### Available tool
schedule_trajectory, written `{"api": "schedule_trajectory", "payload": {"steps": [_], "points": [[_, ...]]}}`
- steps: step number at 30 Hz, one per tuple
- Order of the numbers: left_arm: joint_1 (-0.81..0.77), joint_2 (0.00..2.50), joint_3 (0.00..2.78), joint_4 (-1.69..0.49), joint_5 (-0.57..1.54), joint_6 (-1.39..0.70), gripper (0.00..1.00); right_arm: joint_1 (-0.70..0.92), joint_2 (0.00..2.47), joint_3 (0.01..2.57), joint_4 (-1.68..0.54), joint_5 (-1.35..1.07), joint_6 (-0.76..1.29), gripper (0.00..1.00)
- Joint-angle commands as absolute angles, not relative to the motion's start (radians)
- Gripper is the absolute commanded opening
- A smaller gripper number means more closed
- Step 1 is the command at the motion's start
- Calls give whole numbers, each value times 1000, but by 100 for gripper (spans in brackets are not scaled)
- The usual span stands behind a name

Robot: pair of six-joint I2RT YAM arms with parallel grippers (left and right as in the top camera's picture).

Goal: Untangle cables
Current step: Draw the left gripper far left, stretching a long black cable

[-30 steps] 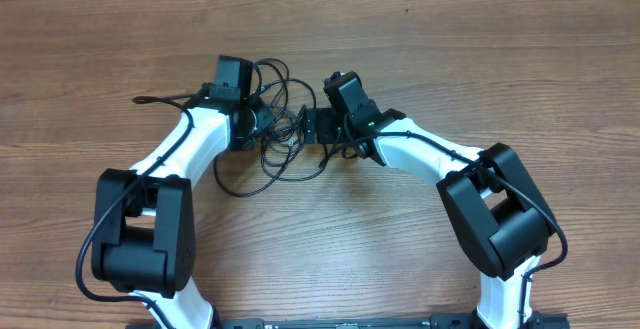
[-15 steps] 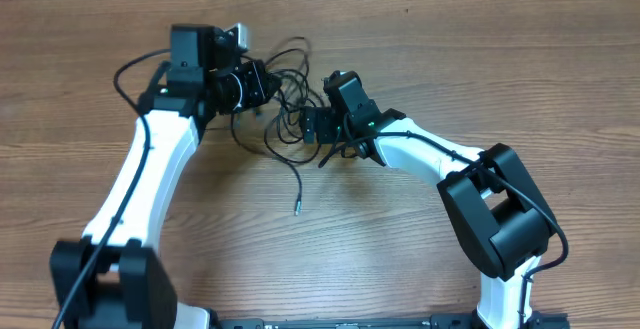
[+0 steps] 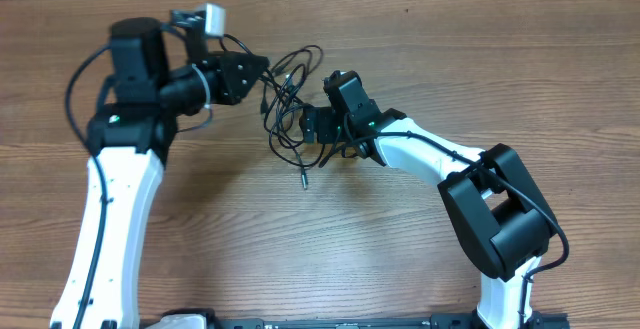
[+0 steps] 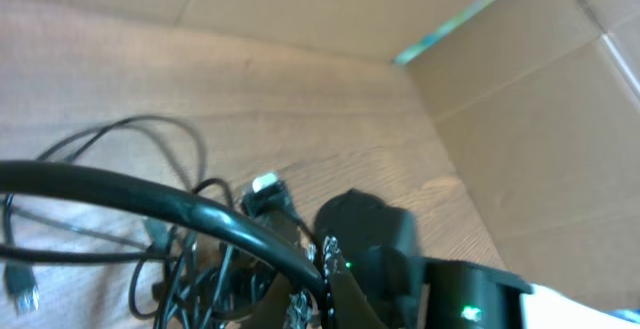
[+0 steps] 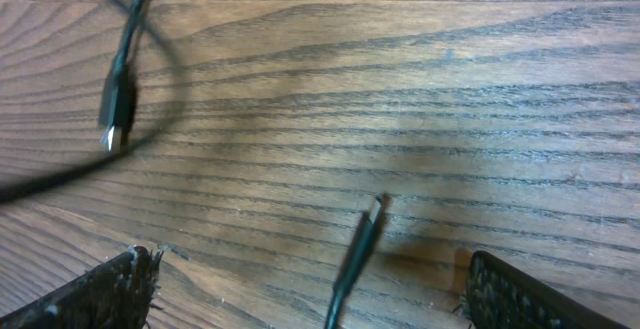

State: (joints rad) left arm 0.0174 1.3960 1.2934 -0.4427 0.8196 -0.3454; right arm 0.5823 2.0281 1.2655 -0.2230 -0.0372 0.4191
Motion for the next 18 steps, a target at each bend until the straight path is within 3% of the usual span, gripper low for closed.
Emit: {"api": "schedule_trajectory", "payload": {"steps": [1, 18], "points": [[73, 1304, 1330, -412, 924, -407, 4, 581, 1998, 1258, -223, -23, 419, 96], [276, 986, 1330, -414, 958, -454, 4, 581, 1998, 1258, -223, -23, 419, 96]]}}
